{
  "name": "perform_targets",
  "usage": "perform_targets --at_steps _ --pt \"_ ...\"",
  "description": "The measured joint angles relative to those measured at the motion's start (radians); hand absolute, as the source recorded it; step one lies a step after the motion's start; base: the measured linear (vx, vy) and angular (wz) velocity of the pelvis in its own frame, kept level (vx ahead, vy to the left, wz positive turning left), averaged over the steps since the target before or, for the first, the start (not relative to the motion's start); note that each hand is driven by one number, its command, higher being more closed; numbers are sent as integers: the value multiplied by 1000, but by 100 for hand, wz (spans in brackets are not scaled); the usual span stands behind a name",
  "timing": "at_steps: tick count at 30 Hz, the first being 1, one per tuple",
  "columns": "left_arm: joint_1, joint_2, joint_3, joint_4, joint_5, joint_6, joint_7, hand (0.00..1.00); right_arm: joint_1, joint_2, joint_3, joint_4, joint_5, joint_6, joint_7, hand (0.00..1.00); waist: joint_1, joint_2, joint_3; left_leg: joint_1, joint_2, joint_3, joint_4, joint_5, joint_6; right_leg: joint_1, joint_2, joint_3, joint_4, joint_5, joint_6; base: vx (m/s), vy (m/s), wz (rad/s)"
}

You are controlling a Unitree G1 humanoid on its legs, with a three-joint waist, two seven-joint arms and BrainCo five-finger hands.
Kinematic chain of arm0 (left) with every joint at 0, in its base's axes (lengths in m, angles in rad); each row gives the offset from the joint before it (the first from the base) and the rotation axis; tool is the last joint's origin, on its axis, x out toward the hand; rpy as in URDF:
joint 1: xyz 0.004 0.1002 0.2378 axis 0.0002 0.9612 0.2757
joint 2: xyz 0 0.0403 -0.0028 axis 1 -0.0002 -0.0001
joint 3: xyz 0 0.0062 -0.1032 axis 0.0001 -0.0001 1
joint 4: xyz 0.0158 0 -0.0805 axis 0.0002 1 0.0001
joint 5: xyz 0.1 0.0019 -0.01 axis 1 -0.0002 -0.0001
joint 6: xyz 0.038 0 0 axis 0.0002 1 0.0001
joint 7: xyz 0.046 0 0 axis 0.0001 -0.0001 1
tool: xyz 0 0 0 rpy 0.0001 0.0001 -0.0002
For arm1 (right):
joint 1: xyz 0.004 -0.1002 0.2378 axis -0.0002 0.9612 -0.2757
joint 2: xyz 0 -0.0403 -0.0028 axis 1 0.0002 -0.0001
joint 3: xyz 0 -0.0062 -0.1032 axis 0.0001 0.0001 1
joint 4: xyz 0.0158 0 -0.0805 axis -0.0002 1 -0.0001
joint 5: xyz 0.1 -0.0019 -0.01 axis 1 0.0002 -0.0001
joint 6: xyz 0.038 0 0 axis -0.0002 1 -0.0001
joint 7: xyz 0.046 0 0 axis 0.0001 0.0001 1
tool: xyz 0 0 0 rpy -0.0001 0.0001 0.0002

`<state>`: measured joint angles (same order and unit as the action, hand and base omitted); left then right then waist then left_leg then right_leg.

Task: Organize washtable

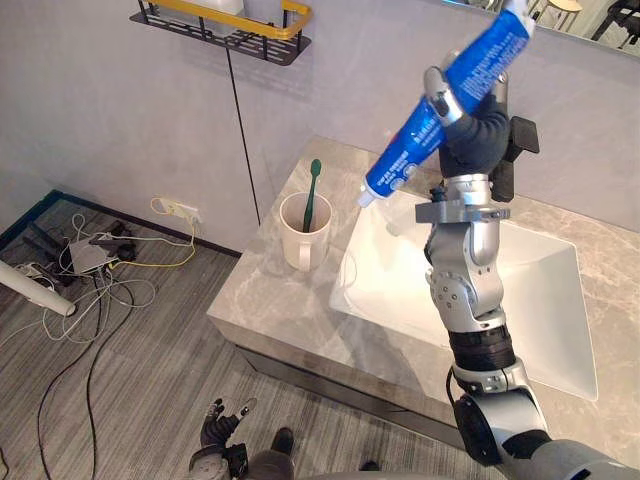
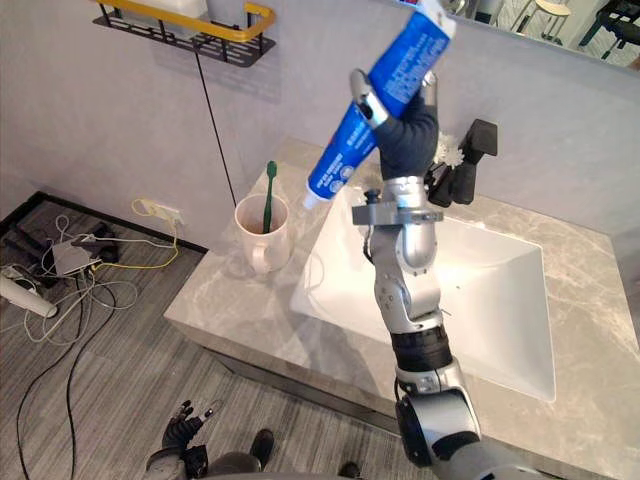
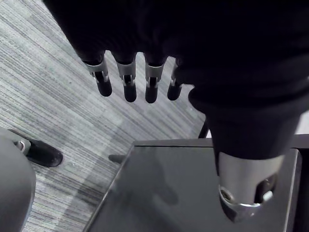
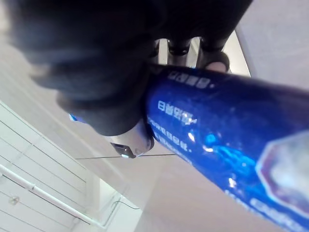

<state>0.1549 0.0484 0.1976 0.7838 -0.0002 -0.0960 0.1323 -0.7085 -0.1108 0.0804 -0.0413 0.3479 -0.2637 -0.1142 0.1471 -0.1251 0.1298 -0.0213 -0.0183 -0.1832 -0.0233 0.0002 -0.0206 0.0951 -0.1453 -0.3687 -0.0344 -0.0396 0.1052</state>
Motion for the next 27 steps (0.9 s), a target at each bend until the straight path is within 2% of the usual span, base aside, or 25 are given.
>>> perform_targets --at_steps 10,16,27 --pt "-25 6 -17 3 12 -2 1 0 -92 -16 46 72 -126 12 -27 100 30 -2 25 -9 -2 -24 3 2 -3 4 1 -23 -1 -2 -2 -9 -2 6" --pt "-25 13 -39 4 12 -2 2 0 -132 -13 93 143 -165 41 -39 100 34 -1 27 -15 -2 -32 5 2 -4 4 2 -32 -1 -2 -2 2 0 5" --pt "-29 15 -68 2 8 -20 1 0 -132 27 131 194 -201 54 -38 100 37 3 47 -17 -1 -34 6 3 -5 4 3 -33 -1 -5 -5 0 0 0"
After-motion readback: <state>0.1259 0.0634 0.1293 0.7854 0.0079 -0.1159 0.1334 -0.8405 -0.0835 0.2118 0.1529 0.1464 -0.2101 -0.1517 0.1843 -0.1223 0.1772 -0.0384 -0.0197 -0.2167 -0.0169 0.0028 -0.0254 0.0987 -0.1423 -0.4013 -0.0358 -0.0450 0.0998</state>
